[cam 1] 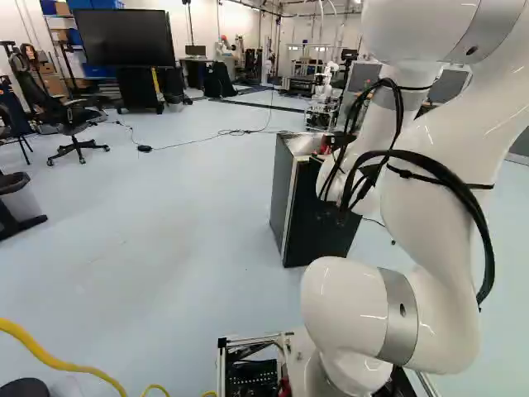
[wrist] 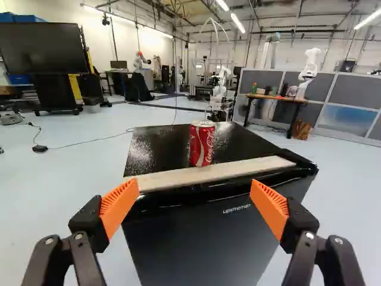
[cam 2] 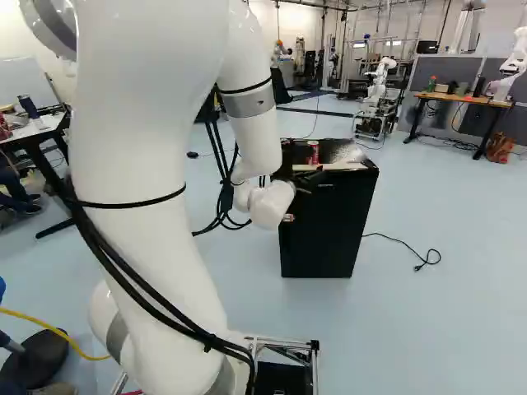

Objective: Grab a drink from the fridge

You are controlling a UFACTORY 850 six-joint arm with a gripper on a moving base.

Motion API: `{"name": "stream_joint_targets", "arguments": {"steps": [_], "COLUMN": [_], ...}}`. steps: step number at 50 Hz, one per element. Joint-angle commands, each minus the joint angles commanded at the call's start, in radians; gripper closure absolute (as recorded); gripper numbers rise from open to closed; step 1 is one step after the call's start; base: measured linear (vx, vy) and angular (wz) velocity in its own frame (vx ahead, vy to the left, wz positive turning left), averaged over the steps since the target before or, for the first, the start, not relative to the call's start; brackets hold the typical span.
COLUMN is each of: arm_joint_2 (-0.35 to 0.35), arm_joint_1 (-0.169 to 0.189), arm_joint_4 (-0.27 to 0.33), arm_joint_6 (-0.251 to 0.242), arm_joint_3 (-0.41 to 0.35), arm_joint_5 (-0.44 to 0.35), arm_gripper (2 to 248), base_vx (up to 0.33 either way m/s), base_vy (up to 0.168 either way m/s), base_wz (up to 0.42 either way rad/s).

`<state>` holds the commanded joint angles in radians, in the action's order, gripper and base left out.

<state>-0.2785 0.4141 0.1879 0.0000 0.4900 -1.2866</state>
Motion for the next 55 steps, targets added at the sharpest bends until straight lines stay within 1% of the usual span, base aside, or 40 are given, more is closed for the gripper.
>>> {"name": "stream_joint_targets", "arguments": {"steps": [35,55], "arm_joint_2": [-0.134,-0.213], "arm_joint_1": [-0.038,-0.04], "arm_joint_4": [0.0,0.0], "arm_joint_6": [0.0,0.0], "arm_joint_3": [0.167,0.27], "arm_joint_5": [-0.008,0.003], "arm_gripper": [3,3], "base_vx": [0.0,0.0], "base_vy": [0.0,0.0], "base_wz": [0.0,0.0]}}
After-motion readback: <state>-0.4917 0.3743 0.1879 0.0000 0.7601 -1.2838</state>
